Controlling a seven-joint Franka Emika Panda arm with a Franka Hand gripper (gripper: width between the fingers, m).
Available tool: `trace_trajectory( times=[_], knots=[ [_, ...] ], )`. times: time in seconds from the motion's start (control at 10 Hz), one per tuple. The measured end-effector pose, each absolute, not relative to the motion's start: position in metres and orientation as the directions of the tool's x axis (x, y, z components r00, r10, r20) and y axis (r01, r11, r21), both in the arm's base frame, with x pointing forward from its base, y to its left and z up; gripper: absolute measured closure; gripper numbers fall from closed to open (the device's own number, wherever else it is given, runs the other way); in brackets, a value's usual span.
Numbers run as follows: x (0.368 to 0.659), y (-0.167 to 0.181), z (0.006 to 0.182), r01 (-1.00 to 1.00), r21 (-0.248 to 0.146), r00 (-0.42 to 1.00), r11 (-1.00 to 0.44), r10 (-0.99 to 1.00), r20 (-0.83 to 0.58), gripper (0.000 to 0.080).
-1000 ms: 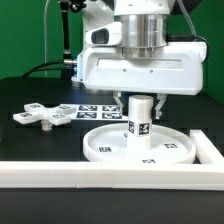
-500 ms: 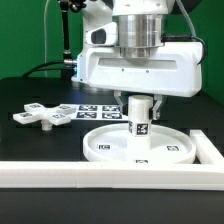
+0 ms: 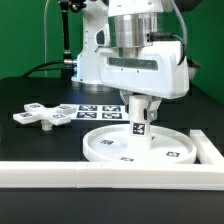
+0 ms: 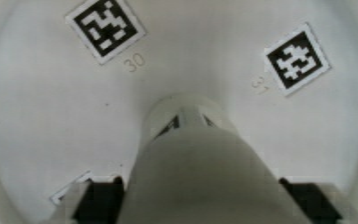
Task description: Assemble round table
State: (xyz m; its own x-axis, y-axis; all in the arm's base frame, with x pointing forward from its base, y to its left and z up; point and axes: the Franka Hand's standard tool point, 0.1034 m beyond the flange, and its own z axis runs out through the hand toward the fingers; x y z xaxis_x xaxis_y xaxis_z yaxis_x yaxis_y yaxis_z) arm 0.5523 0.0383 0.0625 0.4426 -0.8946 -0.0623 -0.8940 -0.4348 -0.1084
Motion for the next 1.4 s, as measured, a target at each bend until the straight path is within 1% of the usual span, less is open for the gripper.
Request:
trace_trajectory(
  times=[0.2,0.3,0.4,0.6,0.7,0.8,1.2,1.3,1.4],
  knots=[
    [0.552,0.039,0.062,-0.884,-0.110,0.463,-0.455,-0.884,-0.061,0.0179],
    [0.551,0.043,0.065,-0.850,-0.108,0.524,-0.516,-0.850,-0.059,0.0179],
    [0.549,0.048,0.071,-0.807,-0.113,0.587,-0.579,-0.808,-0.054,0.0156],
    [0.537,0.053,0.081,-0.707,-0.118,0.706,-0.698,-0.707,-0.042,0.0151],
    [0.528,0.052,0.087,-0.655,-0.116,0.755,-0.747,-0.655,-0.043,0.0150],
    [0.524,0.051,0.089,-0.644,-0.114,0.764,-0.757,-0.643,-0.048,0.0150],
    [0.524,0.052,0.086,-0.640,-0.112,0.768,-0.760,-0.639,-0.049,0.0150],
    [0.520,0.049,0.085,-0.543,-0.115,0.839,-0.832,-0.543,-0.033,0.0150],
    [0.513,0.038,0.088,-0.436,-0.117,0.899,-0.892,-0.437,-0.017,0.0150]
  ],
)
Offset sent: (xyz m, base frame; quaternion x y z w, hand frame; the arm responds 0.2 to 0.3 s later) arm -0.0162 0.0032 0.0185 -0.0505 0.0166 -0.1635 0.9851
